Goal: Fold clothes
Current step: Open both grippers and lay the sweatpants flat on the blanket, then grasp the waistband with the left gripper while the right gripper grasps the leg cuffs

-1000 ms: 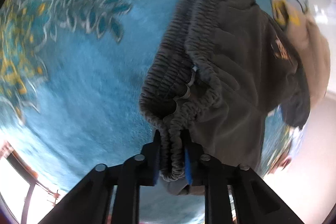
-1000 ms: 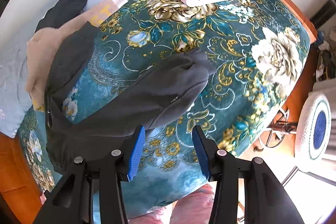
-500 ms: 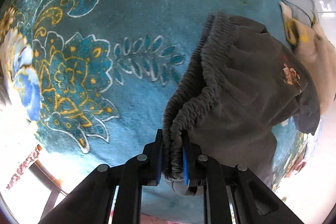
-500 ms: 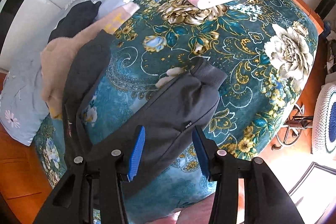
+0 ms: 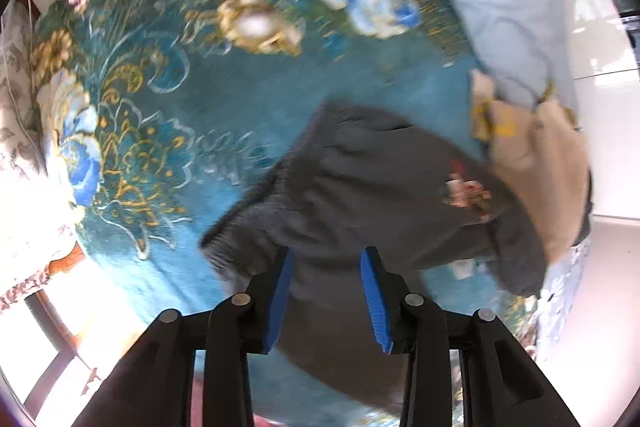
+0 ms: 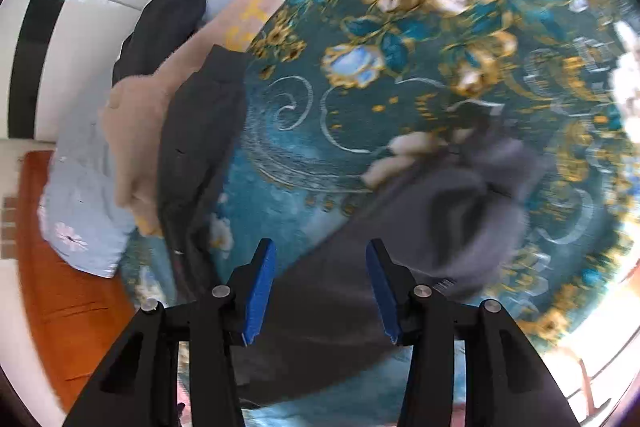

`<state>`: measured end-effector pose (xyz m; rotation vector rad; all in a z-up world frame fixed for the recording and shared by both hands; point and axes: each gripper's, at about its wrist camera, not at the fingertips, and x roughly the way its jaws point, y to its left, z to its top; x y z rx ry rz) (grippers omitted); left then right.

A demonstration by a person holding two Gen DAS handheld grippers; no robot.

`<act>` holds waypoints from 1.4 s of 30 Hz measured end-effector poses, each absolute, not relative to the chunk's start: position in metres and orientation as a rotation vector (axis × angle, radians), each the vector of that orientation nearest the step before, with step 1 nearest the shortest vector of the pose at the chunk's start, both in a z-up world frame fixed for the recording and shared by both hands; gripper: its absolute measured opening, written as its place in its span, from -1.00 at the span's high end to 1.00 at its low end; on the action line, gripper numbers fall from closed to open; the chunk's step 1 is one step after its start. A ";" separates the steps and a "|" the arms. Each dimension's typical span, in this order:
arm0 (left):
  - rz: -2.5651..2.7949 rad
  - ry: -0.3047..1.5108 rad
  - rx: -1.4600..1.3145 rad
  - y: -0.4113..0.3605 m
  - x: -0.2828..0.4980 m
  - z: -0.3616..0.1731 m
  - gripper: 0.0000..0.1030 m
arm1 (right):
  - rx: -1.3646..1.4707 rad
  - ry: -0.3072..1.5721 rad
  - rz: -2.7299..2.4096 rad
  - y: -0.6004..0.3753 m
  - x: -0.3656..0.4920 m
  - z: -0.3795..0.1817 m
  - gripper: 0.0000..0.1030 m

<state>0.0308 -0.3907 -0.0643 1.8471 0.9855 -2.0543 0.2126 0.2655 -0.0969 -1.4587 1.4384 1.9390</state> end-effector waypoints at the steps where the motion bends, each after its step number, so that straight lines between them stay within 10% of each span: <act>1: -2.058 0.985 1.838 -0.380 0.029 -0.058 0.17 | -1.456 1.475 1.936 0.269 0.206 -0.105 0.03; 35: -1.903 0.717 2.030 -0.263 -0.006 -0.059 -0.02 | -1.717 1.305 2.250 0.273 -0.089 -0.224 -0.04; 42: -1.956 0.719 2.050 -0.252 -0.013 -0.049 -0.02 | -1.676 1.420 2.232 0.274 -0.078 -0.202 0.83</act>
